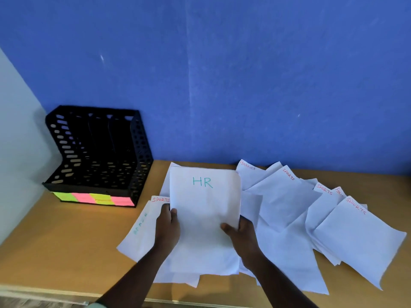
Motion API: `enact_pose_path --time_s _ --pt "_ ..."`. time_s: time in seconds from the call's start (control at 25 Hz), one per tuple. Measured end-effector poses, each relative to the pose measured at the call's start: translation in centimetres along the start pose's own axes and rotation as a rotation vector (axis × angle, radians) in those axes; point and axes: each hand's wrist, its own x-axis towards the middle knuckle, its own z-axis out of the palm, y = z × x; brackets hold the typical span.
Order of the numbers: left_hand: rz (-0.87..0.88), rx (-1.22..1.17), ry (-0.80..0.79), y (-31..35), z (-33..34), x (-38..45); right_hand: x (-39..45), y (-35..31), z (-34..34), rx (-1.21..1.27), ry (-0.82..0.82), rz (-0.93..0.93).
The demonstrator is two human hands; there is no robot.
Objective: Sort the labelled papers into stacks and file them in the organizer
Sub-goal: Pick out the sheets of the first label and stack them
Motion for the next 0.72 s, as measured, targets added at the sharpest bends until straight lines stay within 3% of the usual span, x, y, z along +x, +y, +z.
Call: enact_pose_path --time_s 0.12,0.4,0.72 --pt "-0.020 0.064 -0.085 -5.0 -5.2 1.4 -1.8 1.8 6.3 0.047 -0.040 0.122" --pt "-0.181 0.244 -0.023 -18.5 -22.6 8.0 -3.3 2.6 26.8 0.002 -0.112 0.360" --pt "-0.322 0.419 -0.067 -26.9 -35.3 15.7 -2.9 0.8 42.8 -0.221 -0.089 0.423"
